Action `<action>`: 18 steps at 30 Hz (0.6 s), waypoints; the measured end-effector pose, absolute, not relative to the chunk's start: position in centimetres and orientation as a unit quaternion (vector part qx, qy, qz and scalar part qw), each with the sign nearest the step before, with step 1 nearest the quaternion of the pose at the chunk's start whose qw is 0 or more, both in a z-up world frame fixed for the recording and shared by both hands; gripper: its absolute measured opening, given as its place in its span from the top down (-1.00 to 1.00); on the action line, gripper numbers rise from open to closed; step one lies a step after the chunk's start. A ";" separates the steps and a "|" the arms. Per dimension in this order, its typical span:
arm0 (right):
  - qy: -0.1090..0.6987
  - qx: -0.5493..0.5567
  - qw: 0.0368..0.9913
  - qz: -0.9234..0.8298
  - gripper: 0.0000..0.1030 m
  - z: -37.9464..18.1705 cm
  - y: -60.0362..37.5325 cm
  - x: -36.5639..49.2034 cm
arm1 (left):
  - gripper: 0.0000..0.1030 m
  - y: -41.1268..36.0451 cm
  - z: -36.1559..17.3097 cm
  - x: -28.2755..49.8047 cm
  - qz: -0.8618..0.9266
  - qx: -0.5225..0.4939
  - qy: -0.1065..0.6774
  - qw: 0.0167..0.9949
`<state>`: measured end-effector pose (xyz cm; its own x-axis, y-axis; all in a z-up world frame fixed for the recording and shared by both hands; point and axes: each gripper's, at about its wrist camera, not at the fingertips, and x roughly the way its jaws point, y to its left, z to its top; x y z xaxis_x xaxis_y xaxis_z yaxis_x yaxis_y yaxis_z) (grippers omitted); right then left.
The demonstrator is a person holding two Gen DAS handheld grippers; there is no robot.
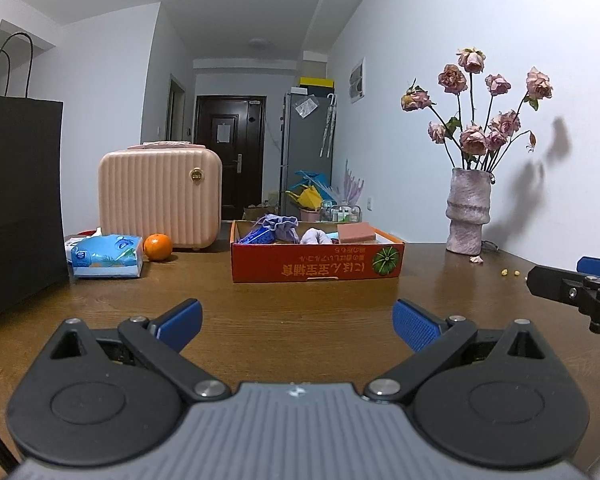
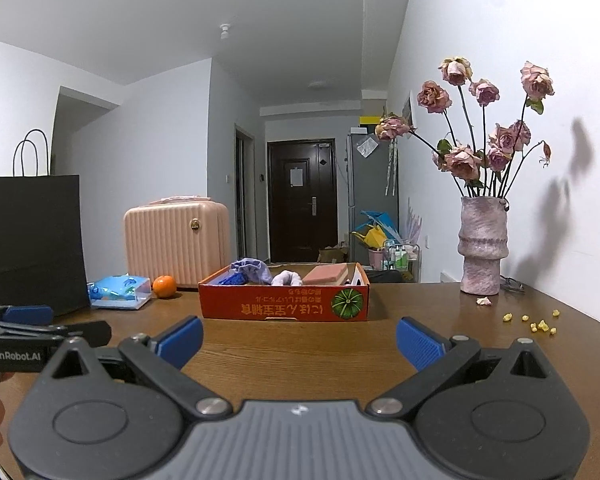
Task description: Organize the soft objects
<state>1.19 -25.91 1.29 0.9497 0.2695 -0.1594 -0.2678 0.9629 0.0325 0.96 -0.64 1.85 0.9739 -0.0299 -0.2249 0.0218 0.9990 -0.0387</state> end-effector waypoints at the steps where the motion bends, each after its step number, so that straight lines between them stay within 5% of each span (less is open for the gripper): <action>1: 0.081 0.005 0.987 0.136 -1.00 1.3 -25.9 1.2 | -1.00 -0.7 1.9 0.9 -0.013 -0.018 0.113 0.993; 18: 0.080 0.005 0.987 0.137 -1.00 1.3 -26.0 1.0 | -1.00 -1.0 1.9 0.6 -0.012 -0.015 0.113 0.993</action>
<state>1.04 -25.96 1.30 0.9496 0.2709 -0.1576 -0.2694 0.9625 0.0315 0.60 -0.99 1.86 0.9743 -0.0272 -0.2235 0.0206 0.9993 -0.0318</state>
